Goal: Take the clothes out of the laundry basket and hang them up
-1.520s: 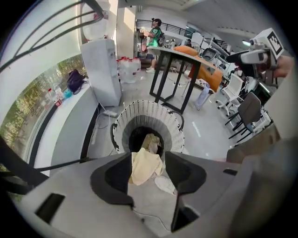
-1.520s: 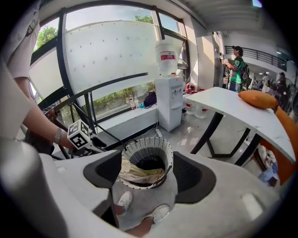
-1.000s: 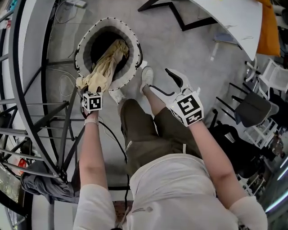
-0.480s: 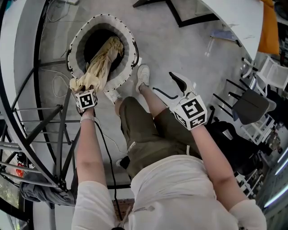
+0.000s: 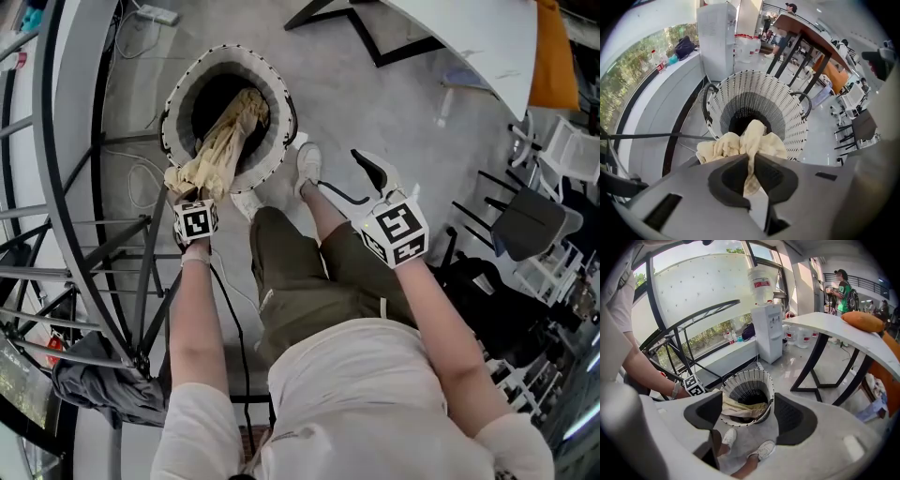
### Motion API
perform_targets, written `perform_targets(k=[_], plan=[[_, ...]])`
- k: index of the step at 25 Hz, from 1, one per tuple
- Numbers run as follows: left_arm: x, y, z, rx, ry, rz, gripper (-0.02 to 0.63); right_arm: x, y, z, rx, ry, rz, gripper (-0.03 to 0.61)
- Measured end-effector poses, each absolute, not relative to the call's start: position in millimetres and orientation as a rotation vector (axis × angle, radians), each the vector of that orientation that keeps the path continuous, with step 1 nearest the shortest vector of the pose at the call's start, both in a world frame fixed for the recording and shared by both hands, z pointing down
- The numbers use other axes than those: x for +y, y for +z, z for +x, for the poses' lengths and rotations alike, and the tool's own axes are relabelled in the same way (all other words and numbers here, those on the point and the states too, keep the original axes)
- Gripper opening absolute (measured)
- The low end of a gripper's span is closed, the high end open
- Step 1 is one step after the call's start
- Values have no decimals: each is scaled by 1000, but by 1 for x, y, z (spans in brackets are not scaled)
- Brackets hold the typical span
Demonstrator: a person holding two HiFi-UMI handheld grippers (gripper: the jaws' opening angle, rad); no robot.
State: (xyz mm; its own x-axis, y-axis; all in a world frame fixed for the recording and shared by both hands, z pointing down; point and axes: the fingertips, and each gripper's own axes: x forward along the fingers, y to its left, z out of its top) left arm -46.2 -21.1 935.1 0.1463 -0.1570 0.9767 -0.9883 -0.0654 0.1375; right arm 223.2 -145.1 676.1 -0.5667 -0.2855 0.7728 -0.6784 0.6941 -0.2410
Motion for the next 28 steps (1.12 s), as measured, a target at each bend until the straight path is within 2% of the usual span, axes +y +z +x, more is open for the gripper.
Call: perform_targets(k=[16,28], plan=[[-68,734,-55,-1421,917,1751,25,-120,604,211,-2256,638,855,342],[-104,523,-71,-1700,647,2056,21,-113,552,178,-2383,543,886,342]])
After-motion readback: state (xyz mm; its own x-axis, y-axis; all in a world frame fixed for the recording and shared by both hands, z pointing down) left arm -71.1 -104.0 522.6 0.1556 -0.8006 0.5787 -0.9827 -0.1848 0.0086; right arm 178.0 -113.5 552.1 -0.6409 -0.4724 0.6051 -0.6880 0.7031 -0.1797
